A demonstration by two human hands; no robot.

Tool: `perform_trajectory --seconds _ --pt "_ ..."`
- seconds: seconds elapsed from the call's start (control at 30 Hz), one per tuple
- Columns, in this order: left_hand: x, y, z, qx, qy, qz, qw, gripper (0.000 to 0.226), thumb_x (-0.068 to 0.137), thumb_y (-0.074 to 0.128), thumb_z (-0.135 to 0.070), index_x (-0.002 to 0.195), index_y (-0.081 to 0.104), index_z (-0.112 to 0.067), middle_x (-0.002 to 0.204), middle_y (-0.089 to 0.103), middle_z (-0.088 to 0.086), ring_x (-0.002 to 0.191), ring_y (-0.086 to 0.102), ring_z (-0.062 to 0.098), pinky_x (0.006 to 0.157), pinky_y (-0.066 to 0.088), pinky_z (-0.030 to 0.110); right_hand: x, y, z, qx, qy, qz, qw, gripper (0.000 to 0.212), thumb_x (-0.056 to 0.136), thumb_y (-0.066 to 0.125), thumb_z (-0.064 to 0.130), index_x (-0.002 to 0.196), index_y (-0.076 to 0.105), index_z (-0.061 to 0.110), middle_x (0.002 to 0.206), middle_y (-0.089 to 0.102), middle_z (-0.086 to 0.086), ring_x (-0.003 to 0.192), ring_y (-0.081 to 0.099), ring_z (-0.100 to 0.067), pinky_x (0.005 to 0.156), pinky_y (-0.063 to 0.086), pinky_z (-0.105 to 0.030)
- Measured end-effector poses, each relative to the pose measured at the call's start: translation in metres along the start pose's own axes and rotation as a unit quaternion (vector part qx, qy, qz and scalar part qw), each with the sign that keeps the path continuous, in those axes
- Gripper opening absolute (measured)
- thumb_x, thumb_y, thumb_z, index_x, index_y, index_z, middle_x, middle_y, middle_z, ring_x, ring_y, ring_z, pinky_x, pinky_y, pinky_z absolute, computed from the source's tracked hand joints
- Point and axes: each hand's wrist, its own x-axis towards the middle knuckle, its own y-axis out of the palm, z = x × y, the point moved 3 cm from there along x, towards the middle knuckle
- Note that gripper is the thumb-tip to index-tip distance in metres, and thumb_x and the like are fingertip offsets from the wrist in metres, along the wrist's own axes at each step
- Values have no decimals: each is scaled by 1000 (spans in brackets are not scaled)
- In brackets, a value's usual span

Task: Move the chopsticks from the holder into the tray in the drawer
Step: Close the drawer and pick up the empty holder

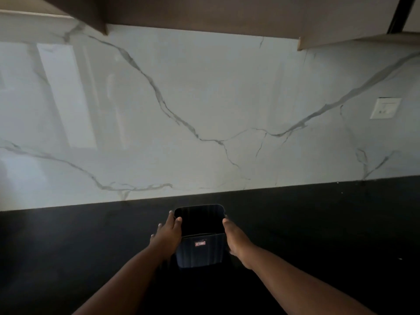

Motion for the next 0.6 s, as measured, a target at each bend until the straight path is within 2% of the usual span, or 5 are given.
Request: perform_trajectory --seconds 0.17,0.27,0.4,0.53,0.6 --pt "16 1 -4 -49 24 0 999 54 103 27 -39 153 16 -21 157 29 9 146 20 27 118 14 48 17 0 9 -51 -4 -15 999 50 101 24 48 149 27 34 158 27 0 144 25 -23 118 17 -41" --pt "17 2 -4 -54 16 5 998 54 103 27 -40 153 16 -22 156 30 9 146 23 27 118 13 48 20 0 9 -64 -12 -28 997 50 102 25 45 149 30 30 156 31 -3 143 28 -24 116 19 -39" --pt "15 2 -4 -60 6 5 998 56 102 28 -42 153 14 -22 156 31 10 144 26 31 118 13 50 17 -1 12 -87 -20 -25 996 51 102 24 45 150 28 27 158 27 -1 145 24 -22 117 16 -38" --pt "9 -5 -14 24 -37 30 999 66 99 22 -54 154 1 -22 159 23 12 147 15 35 118 7 53 7 -10 17 -155 -16 -2 988 71 94 20 66 153 18 26 160 21 -2 146 21 -24 117 15 -41" --pt "4 -16 -25 104 -50 -4 993 79 92 20 -68 152 -8 -25 161 15 9 148 3 34 116 2 55 5 -22 25 -185 -27 -20 982 86 87 20 76 154 16 23 161 20 -5 146 19 -27 116 17 -43"
